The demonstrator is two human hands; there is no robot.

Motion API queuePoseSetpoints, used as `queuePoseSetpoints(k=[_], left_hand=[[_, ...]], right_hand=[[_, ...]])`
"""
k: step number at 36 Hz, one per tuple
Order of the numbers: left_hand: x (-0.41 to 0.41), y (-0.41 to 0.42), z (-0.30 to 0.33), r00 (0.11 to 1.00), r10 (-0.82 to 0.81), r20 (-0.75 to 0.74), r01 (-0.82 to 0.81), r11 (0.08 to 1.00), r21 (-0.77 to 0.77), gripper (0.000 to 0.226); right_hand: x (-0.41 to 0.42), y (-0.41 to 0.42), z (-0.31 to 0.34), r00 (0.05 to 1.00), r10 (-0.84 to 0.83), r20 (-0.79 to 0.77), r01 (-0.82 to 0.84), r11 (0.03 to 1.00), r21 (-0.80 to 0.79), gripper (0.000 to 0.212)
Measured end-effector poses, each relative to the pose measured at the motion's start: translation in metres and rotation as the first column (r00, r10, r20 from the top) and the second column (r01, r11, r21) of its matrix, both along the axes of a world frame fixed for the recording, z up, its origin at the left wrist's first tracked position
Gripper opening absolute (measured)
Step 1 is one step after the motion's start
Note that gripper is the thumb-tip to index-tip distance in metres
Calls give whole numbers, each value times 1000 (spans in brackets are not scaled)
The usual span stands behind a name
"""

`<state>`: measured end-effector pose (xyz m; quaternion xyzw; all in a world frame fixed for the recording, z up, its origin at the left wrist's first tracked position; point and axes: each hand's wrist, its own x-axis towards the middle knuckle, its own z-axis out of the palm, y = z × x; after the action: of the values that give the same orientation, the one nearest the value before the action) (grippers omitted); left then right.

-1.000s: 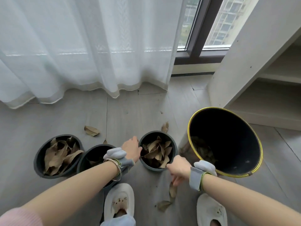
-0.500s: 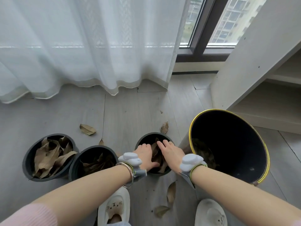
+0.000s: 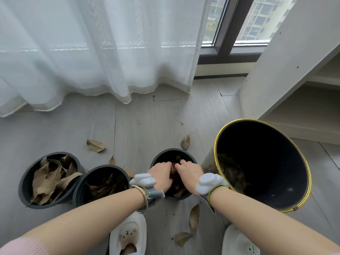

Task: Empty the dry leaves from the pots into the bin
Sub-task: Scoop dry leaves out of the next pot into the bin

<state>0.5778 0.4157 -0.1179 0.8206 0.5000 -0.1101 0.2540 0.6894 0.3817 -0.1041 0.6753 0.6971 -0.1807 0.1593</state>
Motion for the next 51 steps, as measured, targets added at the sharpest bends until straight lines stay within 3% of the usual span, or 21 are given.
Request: queuePoseSetpoints(k=[6,11,23,29,33,36,38,43,49,51], left_hand=[[-7,3,5,991,-125,-40,128,988,83,28],[-14,5,15,990,-143,-4,143,986,81,25],[-14,-7,35,980,18,199,-21,1000,14,22],[-14,-15,68,936,-16,352,-12,997,77,23],[-12,-14,89,886,-31,462,-26,993,116,23],[-5,-13,106,870,-130,476,52,983,174,28],[8,-13,116,860,-200,470,93,966,241,21],[49,-15,123,798,-217,562,60,957,284,13],[107,-23,120,812,-358,461,208,916,344,19],[127,-25,110,830,-403,387,285,901,327,20]], right_hand=[[1,-2,13,998,-26,-50,27,1000,13,28],[3,-6,29,994,-60,-91,63,998,30,28],[14,-19,44,955,-167,-245,204,970,135,22],[22,-29,68,839,-286,-463,412,889,199,25],[33,-39,91,726,-312,-613,539,811,226,14],[47,-46,110,669,-301,-680,596,763,249,7],[61,-51,122,631,-298,-716,632,732,253,14],[99,-63,138,523,-320,-790,712,673,198,18],[149,-81,124,385,-414,-825,782,621,53,37],[162,-89,111,414,-449,-792,768,639,39,42]])
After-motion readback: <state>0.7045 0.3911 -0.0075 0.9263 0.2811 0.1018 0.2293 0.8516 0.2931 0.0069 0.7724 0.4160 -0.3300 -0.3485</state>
